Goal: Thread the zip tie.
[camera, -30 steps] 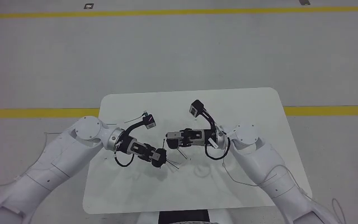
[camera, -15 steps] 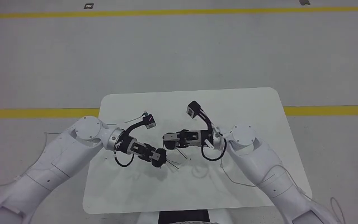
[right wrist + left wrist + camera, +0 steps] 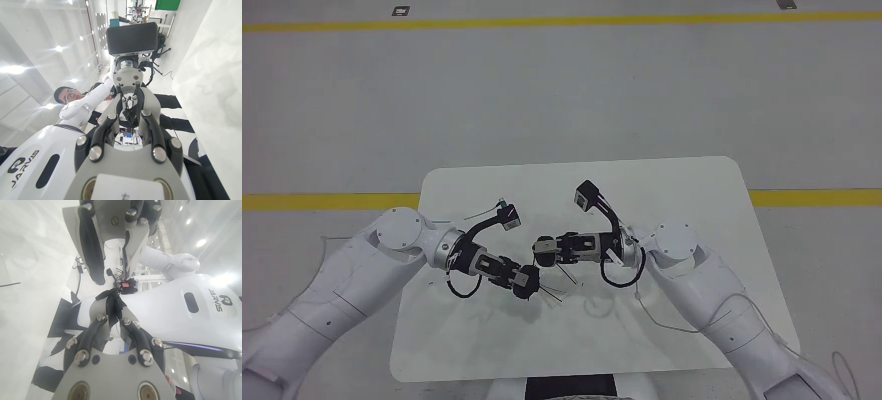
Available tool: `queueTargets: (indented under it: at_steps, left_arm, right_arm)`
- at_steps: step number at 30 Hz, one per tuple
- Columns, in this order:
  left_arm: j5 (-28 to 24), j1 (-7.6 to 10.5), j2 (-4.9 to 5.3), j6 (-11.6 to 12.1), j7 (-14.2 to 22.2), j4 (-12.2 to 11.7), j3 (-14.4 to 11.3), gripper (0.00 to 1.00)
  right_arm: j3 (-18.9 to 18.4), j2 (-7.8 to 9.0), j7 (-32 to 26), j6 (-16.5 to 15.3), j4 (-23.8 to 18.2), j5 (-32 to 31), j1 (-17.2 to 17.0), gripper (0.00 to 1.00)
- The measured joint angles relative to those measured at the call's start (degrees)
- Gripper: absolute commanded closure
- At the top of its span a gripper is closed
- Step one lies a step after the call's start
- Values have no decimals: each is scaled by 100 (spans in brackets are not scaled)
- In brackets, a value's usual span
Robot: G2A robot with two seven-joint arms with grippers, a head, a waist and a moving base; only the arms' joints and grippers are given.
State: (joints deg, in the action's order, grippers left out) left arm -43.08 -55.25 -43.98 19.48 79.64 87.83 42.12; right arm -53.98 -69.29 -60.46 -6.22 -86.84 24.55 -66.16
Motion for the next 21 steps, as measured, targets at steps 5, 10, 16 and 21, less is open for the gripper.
queueTargets:
  at_steps: [5,10,16,21]
  left_arm:
    - [0,0,0,0,0,0,0,100]
    - [0,0,0,0,0,0,0,100]
    - [0,0,0,0,0,0,0,100]
    - [0,0,0,0,0,0,0,100]
  right_arm:
    - [16,-1,4,-7,19,10,8,86]
    - [32,-2,-2,-15,46,18,26,96]
    - [59,-8,-11,-22,87,35,64,100]
    - [69,-11,-19,-33,128,54,91,100]
